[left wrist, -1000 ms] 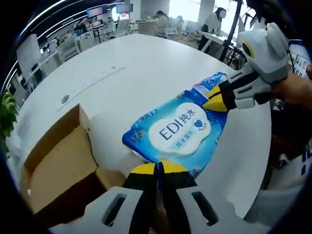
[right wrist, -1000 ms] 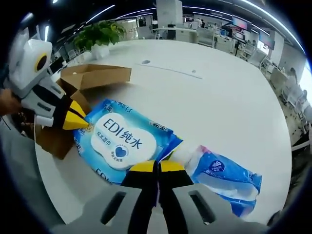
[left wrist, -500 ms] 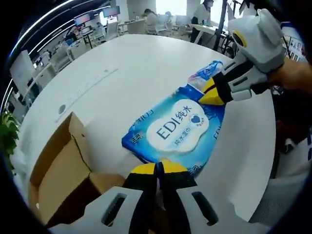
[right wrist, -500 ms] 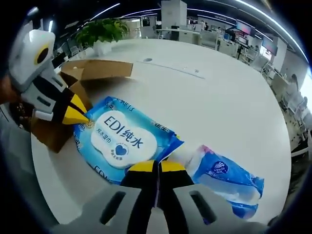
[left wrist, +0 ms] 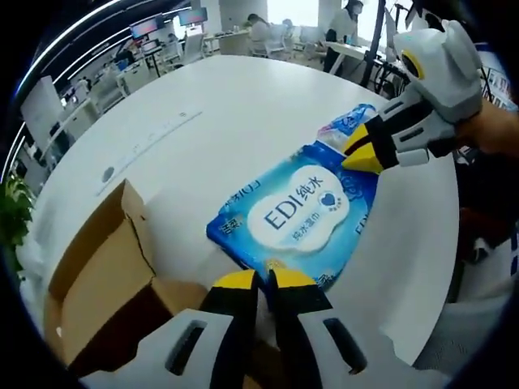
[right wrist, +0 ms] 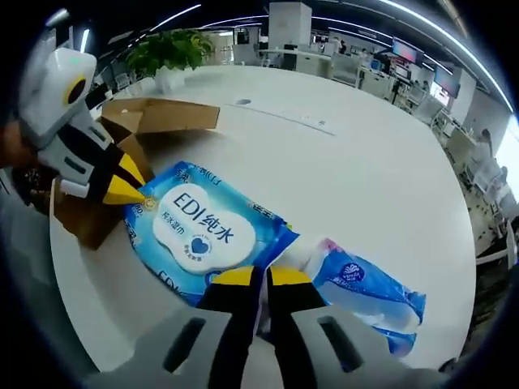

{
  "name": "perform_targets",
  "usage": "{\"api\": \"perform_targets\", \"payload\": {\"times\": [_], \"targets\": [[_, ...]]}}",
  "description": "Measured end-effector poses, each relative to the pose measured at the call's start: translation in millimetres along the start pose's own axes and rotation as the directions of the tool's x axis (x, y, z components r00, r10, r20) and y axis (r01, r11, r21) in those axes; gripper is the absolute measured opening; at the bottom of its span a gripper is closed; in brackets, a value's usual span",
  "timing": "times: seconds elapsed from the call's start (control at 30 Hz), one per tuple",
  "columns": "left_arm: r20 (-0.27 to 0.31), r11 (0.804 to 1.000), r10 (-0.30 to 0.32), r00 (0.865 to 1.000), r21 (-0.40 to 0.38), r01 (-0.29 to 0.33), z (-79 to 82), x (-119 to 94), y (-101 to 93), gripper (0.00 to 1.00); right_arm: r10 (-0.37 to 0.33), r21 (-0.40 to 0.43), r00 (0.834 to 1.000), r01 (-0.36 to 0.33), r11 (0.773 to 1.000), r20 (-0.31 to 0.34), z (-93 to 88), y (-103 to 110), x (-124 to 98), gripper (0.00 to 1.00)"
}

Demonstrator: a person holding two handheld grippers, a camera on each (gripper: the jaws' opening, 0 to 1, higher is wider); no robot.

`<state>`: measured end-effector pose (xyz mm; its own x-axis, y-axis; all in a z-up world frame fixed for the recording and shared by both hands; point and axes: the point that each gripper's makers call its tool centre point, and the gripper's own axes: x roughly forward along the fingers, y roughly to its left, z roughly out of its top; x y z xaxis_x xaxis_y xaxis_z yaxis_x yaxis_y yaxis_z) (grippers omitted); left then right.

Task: Operate the shoe box by opening the lid, removing the specified soft item, and placing it in the target area until the item is outside and the box remains undamaged.

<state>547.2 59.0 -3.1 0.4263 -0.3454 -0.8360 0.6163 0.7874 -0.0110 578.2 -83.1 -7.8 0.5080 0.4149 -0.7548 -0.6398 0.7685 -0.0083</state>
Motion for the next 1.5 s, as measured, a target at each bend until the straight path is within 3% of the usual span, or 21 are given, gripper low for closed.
{"api": "perform_targets", "payload": {"times": [0.27, 0.43, 0.8, 0.83, 1.07, 1.27, 1.5], "targets": [[0.060, 0.998, -0.026, 0.998, -0.051, 0.029, 13.8, -20, -0.8, 0.06, 0.003, 0.018, 0.999, -0.003, 1.000, 0.034, 9.6, 3, -18, 0.04], [0.097, 0.996, -0.056, 0.994, -0.062, 0.063, 20.0, -37, -2.3, 0.10, 0.021, -0.023, 0.999, -0.020, 1.000, 0.048, 18.1, 14, -32, 0.07], [0.118, 0.997, -0.034, 0.992, -0.063, 0.042, 7.4, -80, 15.1, 0.17, 0.122, -0.116, 0.990, -0.113, 0.987, 0.075, 39.9, 44, -59, 0.16], [0.124, 0.997, -0.026, 0.992, -0.065, 0.034, 5.4, -86, 18.6, 0.18, 0.159, -0.159, 0.985, -0.146, 0.976, 0.073, 42.4, 52, -62, 0.17], [0.163, 0.994, 0.018, 0.986, -0.106, 0.000, -8.4, -118, 37.7, 0.20, 0.258, -0.250, 0.963, -0.232, 0.940, 0.078, 56.2, 85, -76, 0.23], [0.190, 0.987, 0.058, 0.980, -0.157, -0.028, -23.5, -147, 58.0, 0.23, 0.353, -0.356, 0.934, -0.311, 0.881, 0.059, 66.4, 120, -87, 0.31], [0.213, 0.980, 0.095, 0.972, -0.194, -0.053, -41.5, -171, 75.9, 0.27, 0.408, -0.414, 0.912, -0.359, 0.837, 0.035, 79.3, 145, -91, 0.37]]}}
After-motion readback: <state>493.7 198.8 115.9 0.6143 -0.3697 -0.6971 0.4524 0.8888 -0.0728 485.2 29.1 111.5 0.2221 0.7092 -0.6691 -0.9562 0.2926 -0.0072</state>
